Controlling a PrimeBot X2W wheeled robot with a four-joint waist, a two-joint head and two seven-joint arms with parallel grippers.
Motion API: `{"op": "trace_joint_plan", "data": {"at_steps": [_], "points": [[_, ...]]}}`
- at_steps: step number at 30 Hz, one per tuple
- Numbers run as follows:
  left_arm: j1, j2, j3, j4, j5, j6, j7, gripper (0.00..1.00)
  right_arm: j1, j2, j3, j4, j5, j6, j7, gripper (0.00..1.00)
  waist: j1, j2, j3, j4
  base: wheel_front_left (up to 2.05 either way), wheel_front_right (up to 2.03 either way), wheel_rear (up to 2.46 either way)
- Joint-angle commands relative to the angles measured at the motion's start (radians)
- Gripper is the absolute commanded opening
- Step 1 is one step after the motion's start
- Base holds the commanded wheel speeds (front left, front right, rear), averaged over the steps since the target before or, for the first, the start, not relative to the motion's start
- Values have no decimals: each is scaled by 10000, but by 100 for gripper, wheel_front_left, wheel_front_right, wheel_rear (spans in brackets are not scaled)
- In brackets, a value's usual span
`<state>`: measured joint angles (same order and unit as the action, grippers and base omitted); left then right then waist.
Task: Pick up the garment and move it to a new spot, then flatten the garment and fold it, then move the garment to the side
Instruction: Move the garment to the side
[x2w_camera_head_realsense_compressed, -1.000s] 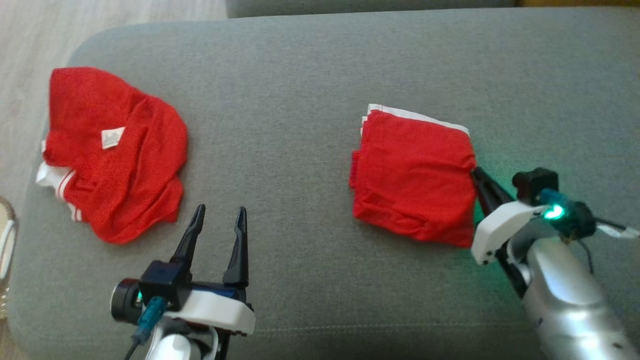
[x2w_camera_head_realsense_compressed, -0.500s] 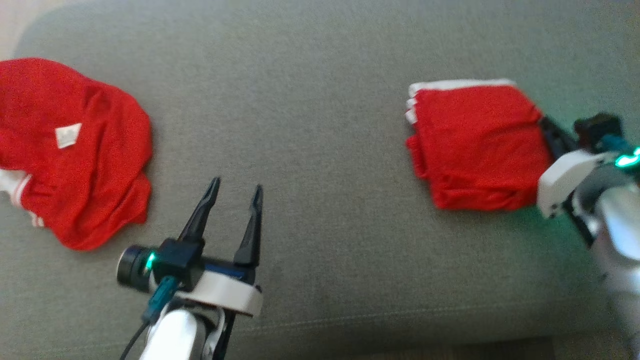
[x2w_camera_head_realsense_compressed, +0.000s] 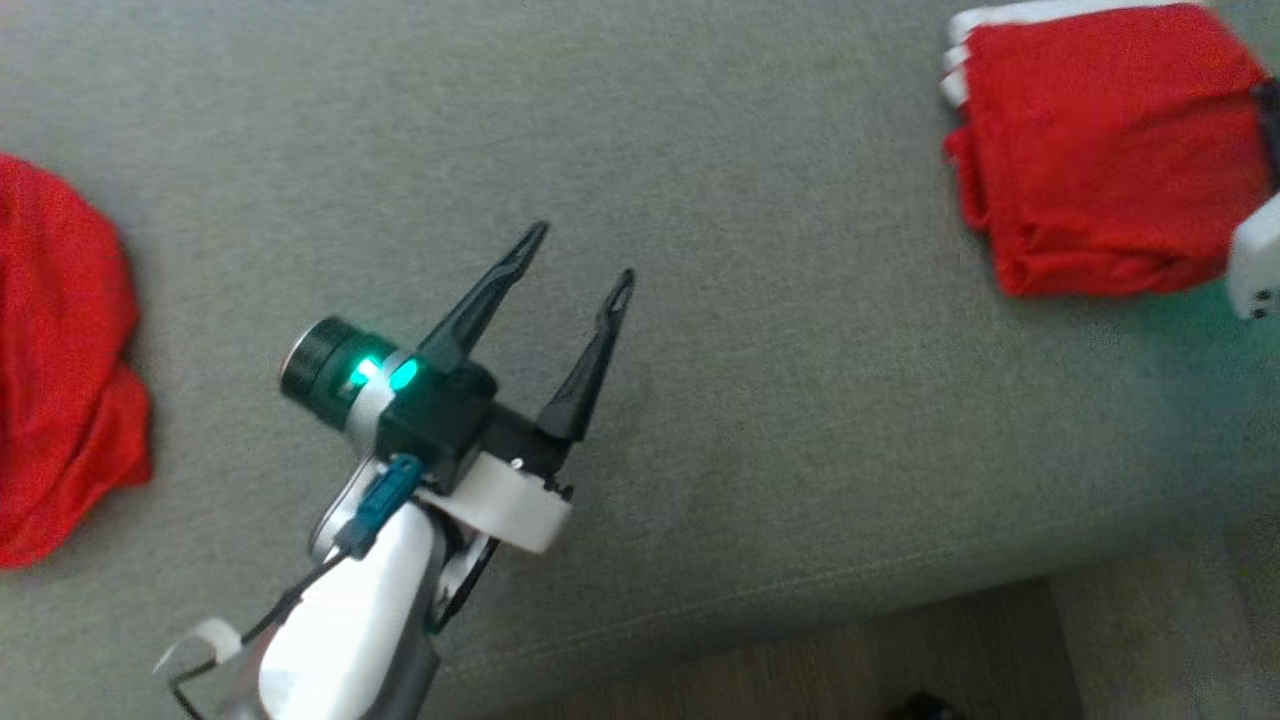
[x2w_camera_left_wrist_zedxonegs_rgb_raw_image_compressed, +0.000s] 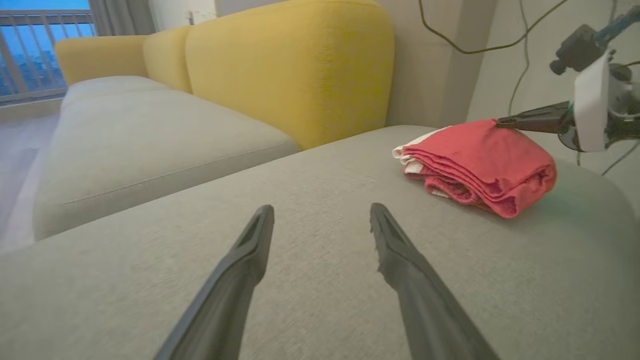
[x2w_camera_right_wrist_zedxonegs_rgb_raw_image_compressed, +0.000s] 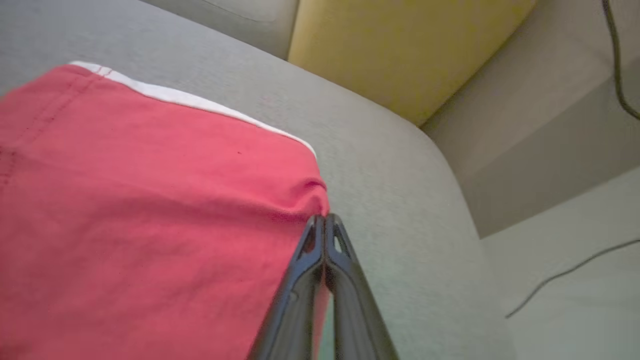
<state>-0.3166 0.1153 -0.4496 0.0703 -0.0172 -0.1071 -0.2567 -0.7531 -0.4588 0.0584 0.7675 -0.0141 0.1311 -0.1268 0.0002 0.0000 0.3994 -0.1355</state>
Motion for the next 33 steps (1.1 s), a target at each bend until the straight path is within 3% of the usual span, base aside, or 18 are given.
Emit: {"op": "trace_joint_plan", "data": {"at_steps": [1, 6, 16, 17, 18, 27, 33], "points": [[-440, 161, 94, -320, 100, -62, -33, 100, -153, -315, -126, -418, -157, -4, 68, 0, -2, 0, 362, -335, 0, 0, 0], [-928, 300, -371, -373, 67, -149, 82, 100, -146, -344, -1019, -867, -449, -4, 98, 0, -2, 0, 692, -571, 0, 0, 0], [-1073, 402, -554, -473, -117, -158, 146, 100, 166, 99, -1567, -1783, -1127, -4, 134, 0, -2, 0, 954, -593, 0, 0, 0], [-1075, 411, -543, -466, -139, -148, 144, 100, 199, 136, -1656, -1843, -1157, -4, 140, 36, -2, 0, 953, -573, 0, 0, 0], [-1070, 414, -534, -449, -163, -135, 138, 100, 242, 178, -1740, -1910, -1195, -4, 143, 100, -2, 0, 933, -547, 0, 0, 0], [-865, 227, -466, -159, -447, 125, 19, 100, 554, 384, -1911, -2525, -1341, -4, 180, 100, -2, 0, 302, -207, 0, 0, 0], [-417, 63, -113, 132, -791, 553, -40, 100, 787, 984, -1666, -3056, -1099, -4, 116, 100, -2, 0, -766, 148, 0, 0, 0]]}}
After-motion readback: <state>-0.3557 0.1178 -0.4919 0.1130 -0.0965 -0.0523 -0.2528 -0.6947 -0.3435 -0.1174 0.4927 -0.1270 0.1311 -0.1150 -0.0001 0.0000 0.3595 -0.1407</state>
